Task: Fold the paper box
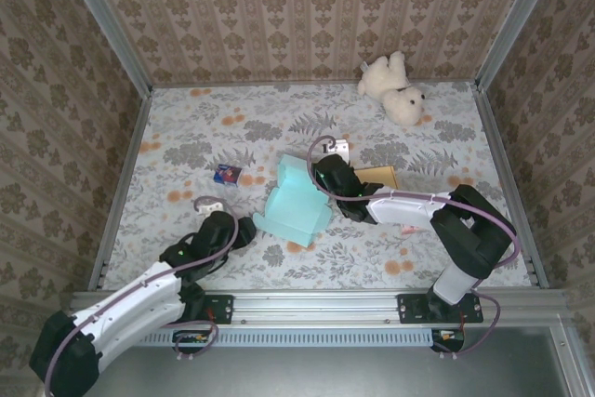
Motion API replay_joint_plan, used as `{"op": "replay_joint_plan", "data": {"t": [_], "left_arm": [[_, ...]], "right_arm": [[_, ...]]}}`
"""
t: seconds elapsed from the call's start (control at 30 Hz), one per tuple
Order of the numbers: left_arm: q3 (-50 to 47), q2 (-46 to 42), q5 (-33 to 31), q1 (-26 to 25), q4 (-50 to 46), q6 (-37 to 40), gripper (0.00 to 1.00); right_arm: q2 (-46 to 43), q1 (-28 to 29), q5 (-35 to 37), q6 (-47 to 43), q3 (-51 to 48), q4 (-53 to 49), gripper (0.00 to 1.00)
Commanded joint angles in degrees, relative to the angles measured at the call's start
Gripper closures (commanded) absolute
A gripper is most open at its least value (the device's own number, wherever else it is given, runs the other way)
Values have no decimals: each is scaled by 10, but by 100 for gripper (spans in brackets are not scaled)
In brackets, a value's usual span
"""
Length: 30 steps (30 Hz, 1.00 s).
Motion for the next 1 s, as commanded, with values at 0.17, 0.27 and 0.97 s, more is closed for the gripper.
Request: {"op": "replay_joint_plan", "data": {"t": [0.17, 0.27, 0.97], "left_arm": [[8, 60, -4, -20, 83, -9, 47], [11, 79, 0, -21, 108, -5, 52], [41, 233, 5, -84, 194, -107, 48]], "right_arm": [[-3, 1, 15, 6, -23, -36, 50], [-2, 1, 14, 6, -23, -37, 50], [16, -7, 23, 15, -29, -29, 50]]}}
